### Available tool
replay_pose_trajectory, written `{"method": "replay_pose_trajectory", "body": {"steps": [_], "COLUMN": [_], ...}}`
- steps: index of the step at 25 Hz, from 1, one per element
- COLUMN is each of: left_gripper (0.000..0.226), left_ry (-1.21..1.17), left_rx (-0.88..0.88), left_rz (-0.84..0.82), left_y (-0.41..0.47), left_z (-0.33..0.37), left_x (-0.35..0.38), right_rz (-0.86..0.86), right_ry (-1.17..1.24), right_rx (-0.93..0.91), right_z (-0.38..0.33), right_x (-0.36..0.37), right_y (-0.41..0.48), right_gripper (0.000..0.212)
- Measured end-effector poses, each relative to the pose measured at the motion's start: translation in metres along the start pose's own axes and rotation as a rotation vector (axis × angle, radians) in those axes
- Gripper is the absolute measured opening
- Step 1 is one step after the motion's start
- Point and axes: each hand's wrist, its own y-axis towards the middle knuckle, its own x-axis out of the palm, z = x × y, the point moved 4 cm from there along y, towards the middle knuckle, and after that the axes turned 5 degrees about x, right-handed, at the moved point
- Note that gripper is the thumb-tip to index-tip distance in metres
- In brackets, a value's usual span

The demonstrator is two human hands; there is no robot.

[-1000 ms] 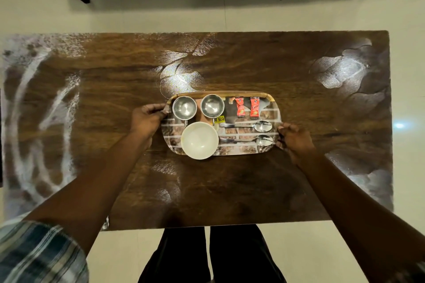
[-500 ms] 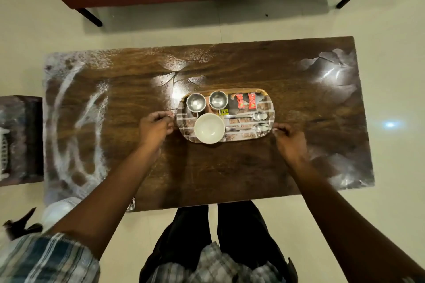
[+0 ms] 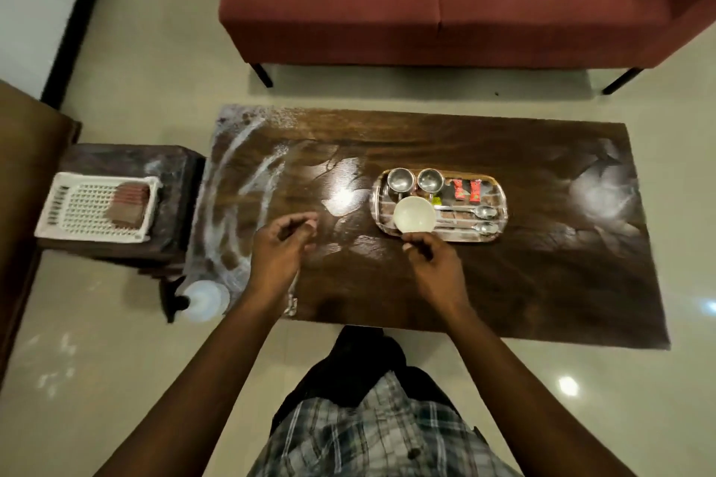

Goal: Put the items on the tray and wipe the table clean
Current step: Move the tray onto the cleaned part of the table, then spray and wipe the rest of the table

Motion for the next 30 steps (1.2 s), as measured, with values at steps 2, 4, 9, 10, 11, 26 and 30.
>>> {"method": "replay_pose_trajectory", "body": {"steps": [2,4,9,10,11,26,30], "left_gripper": [0.017,0.017,0.023,0.025,0.030,0.088,0.052], "left_ry": [-0.005,0.039,0.196,0.207,0.223,0.495,0.338], "left_rx": [0.026,0.077,0.141,0.139,0.147,0.305,0.387], "left_rz": [0.071,0.131,0.216,0.213,0.206,-0.339,-0.169], "left_y": [-0.015,-0.025,-0.021,-0.015,-0.007,0.089,0.102], "left_z": [0.001,0.003,-0.008,-0.013,-0.019,-0.223,-0.224], "left_x": [-0.042,-0.085,-0.207,-0.229,-0.251,-0.312,-0.282], "right_rz": [-0.090,-0.169,-0.307,-0.337,-0.364,-0.434,-0.401], "right_ry": [-0.019,-0.051,-0.152,-0.182,-0.222,-0.952,-1.017], "right_rx": [-0.040,-0.065,-0.099,-0.092,-0.096,-0.157,-0.243], "right_z": [-0.009,-0.018,-0.033,-0.033,-0.033,0.060,0.081], "right_x": [0.034,0.069,0.163,0.180,0.198,0.380,0.388], "right_y": [-0.017,-0.036,-0.076,-0.081,-0.084,-0.036,-0.031], "right_gripper": [0.017,0.017,0.023,0.025,0.028,0.095,0.090]}}
